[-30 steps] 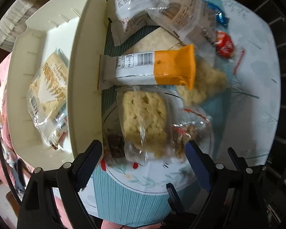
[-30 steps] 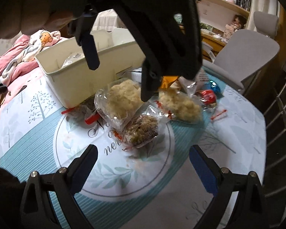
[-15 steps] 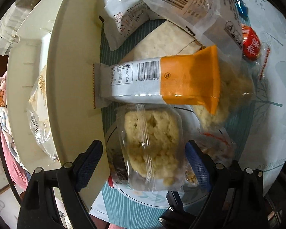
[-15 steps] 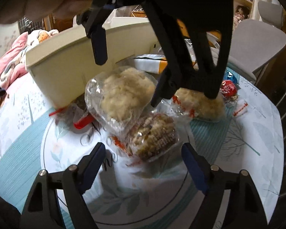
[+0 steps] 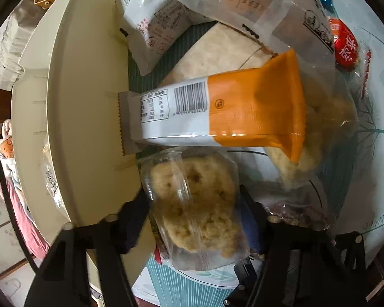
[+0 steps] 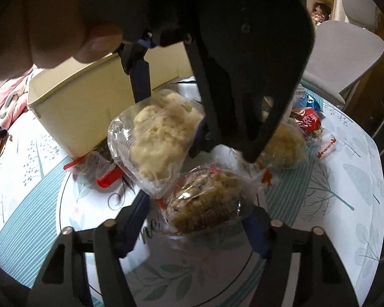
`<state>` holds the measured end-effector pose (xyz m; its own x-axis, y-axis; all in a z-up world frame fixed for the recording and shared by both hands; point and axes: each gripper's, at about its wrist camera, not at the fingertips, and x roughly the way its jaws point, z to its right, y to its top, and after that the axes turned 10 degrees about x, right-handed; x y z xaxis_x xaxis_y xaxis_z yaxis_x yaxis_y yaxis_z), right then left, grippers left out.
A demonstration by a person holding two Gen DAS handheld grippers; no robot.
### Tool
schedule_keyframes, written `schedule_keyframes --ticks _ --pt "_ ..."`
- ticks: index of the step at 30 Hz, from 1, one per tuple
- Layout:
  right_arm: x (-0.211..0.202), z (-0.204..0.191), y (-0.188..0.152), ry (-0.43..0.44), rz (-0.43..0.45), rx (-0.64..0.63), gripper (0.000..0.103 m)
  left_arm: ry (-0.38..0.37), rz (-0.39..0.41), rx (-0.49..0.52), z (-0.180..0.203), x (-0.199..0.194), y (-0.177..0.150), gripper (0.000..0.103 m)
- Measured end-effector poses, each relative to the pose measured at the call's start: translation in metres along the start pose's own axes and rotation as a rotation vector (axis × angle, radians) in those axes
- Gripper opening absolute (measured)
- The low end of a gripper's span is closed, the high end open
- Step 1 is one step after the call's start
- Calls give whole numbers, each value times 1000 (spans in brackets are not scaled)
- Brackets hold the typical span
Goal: Organize snacks
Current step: 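Grasp crumbly-cake bag with left tool while right tool grasps granola bag, then carry cake bag into tray with left tool while right tool places granola bag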
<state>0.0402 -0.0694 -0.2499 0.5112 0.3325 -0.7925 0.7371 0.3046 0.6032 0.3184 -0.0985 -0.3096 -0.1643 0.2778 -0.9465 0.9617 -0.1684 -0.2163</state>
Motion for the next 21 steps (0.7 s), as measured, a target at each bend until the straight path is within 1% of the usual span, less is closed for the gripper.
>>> schedule_keyframes --ticks 2,3,5,11,16,19,21 --pt "0 1 0 2 1 -3 61 -20 2 -5 -2 0 1 59" --pt "0 0 0 4 2 -7 57 -25 4 0 -2 -1 2 58" --pt "3 -4 1 3 2 -16 56 -29 9 0 -1 -2 1 58" --pt "-3 1 2 16 -25 -16 48 -59 20 -19 -16 -10 -13 58" --pt "-10 2 1 1 -60 -49 46 -86 38 -23 -24 -25 -20 58" --pt "-25 -3 -7 -12 -74 -60 46 -93 47 -24 -23 -34 -33 58" --pt "-34 -3 -11 -18 -87 -63 46 -107 54 -29 -33 -36 -37 58"
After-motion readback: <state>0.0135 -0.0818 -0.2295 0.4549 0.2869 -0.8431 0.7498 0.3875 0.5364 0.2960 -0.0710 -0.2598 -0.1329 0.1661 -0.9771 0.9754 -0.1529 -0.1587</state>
